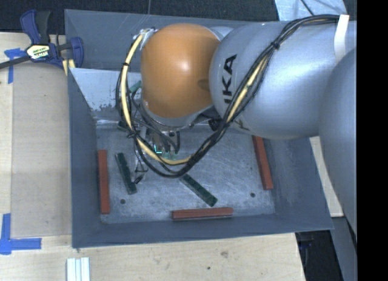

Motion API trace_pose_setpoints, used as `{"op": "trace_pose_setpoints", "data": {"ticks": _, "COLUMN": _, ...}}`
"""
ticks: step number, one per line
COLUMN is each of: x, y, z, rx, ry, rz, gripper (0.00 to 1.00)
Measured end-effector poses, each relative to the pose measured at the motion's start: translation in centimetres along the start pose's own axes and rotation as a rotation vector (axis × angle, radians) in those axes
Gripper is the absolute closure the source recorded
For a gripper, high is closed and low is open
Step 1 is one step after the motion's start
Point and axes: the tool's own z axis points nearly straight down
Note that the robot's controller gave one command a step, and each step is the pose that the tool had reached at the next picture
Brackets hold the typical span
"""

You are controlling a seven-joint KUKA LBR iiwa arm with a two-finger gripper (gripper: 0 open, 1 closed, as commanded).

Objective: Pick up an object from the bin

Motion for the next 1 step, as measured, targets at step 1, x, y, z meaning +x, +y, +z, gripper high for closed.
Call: {"op": "trace_pose_setpoints", "data": {"ticks": 1, "x": 0.71, "y": -8.3, "z": 11.44, "rx": 0.004, "ry": 0.001, "rz": 0.006, "gripper": 0.0}}
